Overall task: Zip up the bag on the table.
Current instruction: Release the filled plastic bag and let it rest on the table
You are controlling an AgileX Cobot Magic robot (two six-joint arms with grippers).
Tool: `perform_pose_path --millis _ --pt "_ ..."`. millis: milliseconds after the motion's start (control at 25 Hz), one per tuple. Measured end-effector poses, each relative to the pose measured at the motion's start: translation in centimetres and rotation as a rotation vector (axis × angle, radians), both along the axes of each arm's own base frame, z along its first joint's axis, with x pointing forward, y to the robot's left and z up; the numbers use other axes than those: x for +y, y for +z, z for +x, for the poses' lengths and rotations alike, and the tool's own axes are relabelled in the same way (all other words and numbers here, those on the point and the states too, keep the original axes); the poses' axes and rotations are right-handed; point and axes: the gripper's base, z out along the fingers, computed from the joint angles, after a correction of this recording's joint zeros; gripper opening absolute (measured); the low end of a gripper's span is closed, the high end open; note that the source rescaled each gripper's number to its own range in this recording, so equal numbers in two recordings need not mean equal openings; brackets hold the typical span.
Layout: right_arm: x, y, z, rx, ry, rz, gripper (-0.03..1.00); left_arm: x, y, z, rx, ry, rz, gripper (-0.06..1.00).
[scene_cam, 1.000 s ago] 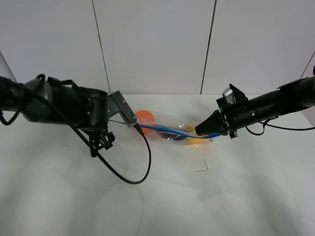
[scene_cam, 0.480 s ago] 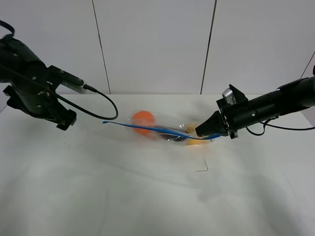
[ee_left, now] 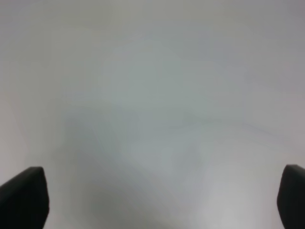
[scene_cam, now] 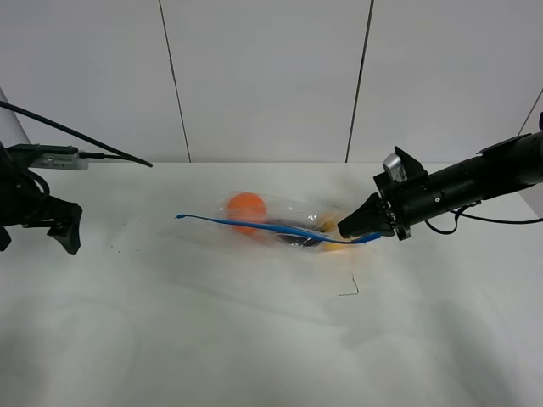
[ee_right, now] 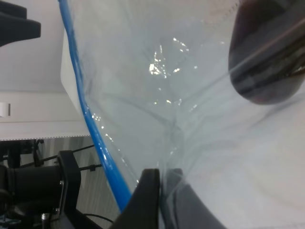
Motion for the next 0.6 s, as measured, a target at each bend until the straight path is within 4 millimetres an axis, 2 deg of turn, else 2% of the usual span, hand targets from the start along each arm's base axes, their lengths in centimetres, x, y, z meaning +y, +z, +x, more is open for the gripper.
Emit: perform_pose_path --millis 600 --pt "-0.01 -0.01 -0.01 0.0 0.002 -0.002 0.0 0.89 0.46 0.0 -0.03 -0.011 0.039 1.0"
